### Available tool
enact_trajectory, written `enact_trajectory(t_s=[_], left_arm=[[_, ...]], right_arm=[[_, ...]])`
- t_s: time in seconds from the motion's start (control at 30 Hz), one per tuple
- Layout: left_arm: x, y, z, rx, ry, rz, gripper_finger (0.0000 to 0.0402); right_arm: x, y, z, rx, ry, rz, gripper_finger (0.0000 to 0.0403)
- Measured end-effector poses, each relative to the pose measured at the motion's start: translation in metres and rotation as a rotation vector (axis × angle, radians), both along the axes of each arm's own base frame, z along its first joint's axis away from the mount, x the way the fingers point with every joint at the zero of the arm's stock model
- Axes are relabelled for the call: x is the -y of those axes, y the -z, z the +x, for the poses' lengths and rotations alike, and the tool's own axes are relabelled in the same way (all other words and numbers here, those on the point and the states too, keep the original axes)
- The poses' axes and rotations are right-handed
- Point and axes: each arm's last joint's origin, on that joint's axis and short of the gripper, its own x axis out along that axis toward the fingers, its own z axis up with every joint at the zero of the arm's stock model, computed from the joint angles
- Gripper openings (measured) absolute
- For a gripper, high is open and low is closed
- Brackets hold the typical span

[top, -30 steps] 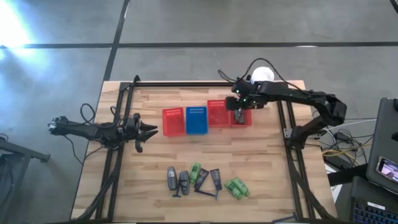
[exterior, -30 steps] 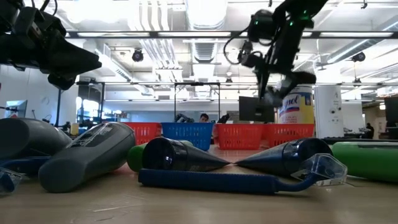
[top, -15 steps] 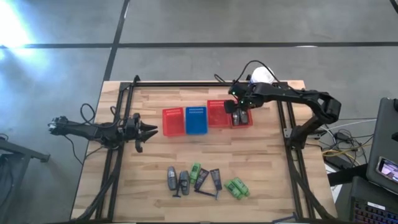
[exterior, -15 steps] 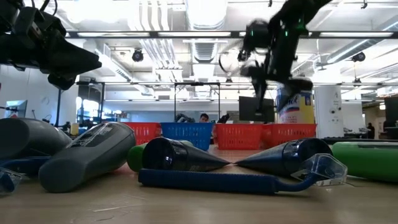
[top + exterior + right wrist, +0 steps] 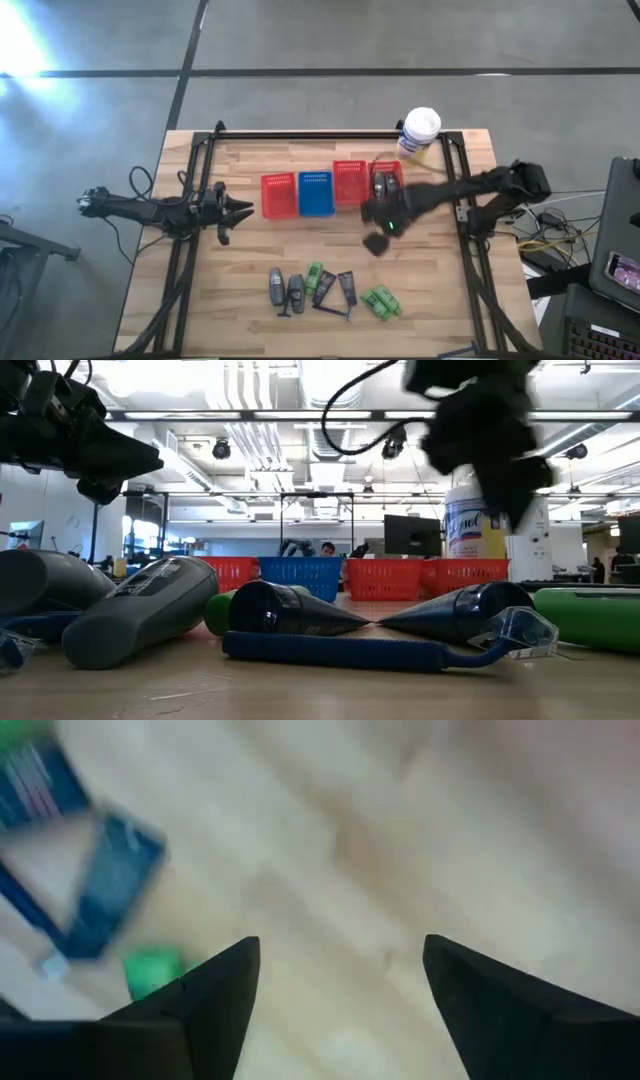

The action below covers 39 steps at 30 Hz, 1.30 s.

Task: Pick & Place Travel size toiletries
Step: Put the green shampoo into the middle red bin

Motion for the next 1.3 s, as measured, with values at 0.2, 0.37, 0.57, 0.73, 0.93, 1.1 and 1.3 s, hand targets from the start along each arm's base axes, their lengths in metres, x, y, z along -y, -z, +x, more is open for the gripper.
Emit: enact_trajectory(t_s=[0.2,0.37,0.57,0.73,0.93,1.1,1.3], left_arm=[[0.0,0.0,0.0,0.0,0.0,0.0,0.0108],[0.0,0.0,0.0,0.0,0.0,0.0,0.0108],[0.0,0.0,0.0,0.001,0.0,0.0,0.0108],[0.0,0.0,0.0,0.001,0.0,0.0,0.0108],[0.0,0.0,0.0,0.002,0.0,0.0,0.0108],[0.0,0.0,0.0,0.002,0.0,0.0,0.0108],[0.0,0.0,0.0,0.002,0.0,0.0,0.0108]], right_arm=[[-0.069,0.015,-0.017,-0.022,0.021,0.06,0.0266],[-0.101,0.035,-0.024,-0.076,0.054,0.066,0.0294],[-0.124,0.052,-0.007,-0.108,-0.017,0.067,0.0341],[-0.135,0.063,0.014,-0.114,-0.072,0.049,0.0355],[-0.138,0.074,0.018,-0.173,-0.068,0.019,0.0325],[-0.134,0.077,0.012,-0.189,-0.034,0.013,0.0277],[-0.127,0.078,0.009,-0.212,-0.039,0.028,0.0183]])
